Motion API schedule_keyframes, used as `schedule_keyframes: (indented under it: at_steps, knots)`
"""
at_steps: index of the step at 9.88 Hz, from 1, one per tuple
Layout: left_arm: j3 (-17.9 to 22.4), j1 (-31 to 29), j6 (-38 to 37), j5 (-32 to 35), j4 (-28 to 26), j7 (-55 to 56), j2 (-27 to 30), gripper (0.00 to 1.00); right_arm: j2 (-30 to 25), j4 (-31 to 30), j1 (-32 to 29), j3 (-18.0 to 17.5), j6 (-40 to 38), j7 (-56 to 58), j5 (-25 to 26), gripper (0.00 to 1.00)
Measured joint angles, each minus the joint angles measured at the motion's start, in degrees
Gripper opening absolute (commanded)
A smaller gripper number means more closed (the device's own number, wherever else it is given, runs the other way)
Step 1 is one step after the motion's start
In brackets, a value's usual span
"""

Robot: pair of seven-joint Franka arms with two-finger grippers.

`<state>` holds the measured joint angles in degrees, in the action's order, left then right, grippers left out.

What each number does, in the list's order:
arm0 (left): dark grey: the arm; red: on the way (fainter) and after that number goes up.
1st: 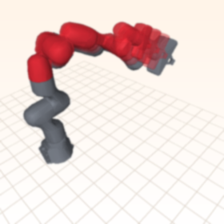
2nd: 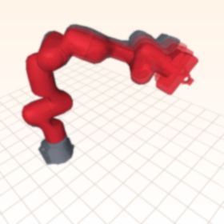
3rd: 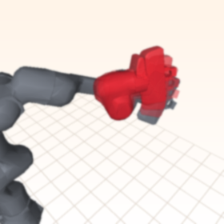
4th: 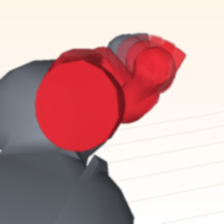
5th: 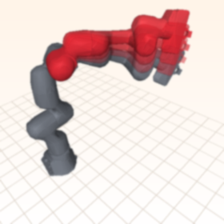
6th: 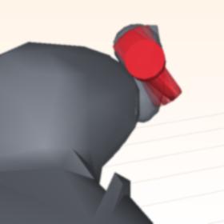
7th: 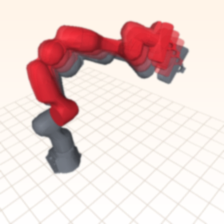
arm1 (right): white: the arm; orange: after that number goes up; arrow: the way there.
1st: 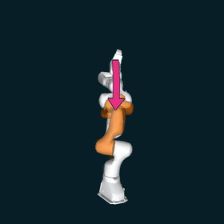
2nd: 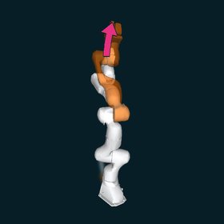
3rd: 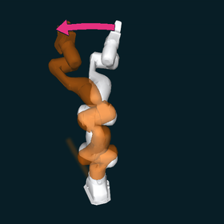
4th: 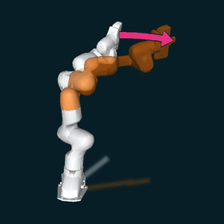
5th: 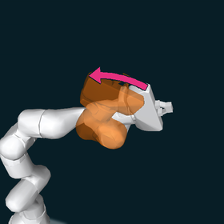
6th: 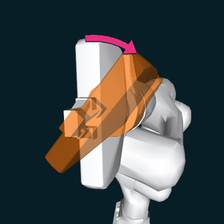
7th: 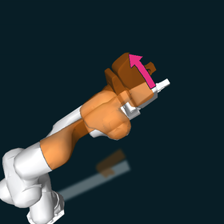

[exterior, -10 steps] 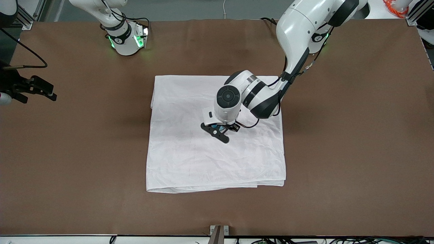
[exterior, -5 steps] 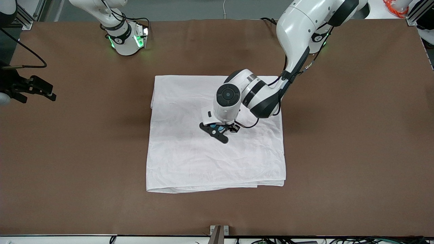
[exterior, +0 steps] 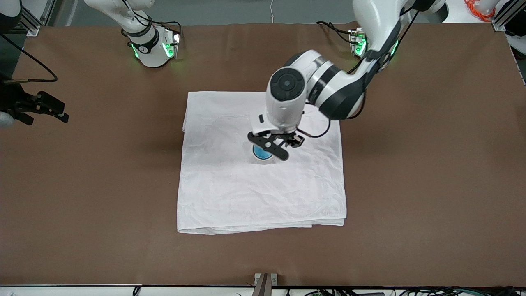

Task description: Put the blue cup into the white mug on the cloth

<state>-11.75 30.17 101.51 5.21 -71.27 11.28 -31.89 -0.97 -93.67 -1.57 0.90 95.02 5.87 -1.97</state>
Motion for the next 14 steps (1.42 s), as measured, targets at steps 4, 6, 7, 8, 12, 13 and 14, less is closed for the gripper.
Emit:
schedule_keyframes:
  at_steps: [4,6,7,8,12,13,14]
  knots:
    - [0.10,-14.17,-1.65,0.02,-0.03,-0.48,3.41,1.00,0.22,2.08,0.44,-0.11,-0.24,-0.03,0.00,0.99]
    - [0.10,-19.03,-1.75,0.03,0.01,-0.43,4.42,1.00,0.43,2.33,1.14,0.57,-0.30,-0.04,0.01,0.99]
    - [0.08,-21.54,-2.18,0.05,0.03,-0.42,5.38,1.00,0.53,2.39,1.21,0.67,-0.30,-0.04,0.03,0.99]
    - [0.08,-24.13,-3.46,0.05,0.04,-0.43,6.51,1.00,0.59,2.43,1.21,0.76,-0.31,-0.04,0.05,0.99]
    - [2.14,-29.35,-8.21,0.05,0.23,-2.50,12.01,1.00,0.67,2.71,1.14,1.23,-0.57,-0.04,0.08,0.99]
    - [4.34,-29.20,-9.16,-0.23,0.25,-4.81,14.26,1.00,0.69,3.33,1.13,1.26,-1.97,-0.04,0.08,0.99]
    - [6.92,-28.93,-9.68,-0.75,0.20,-7.14,16.41,1.00,0.69,4.27,1.13,1.27,-4.56,-0.06,0.08,0.99]
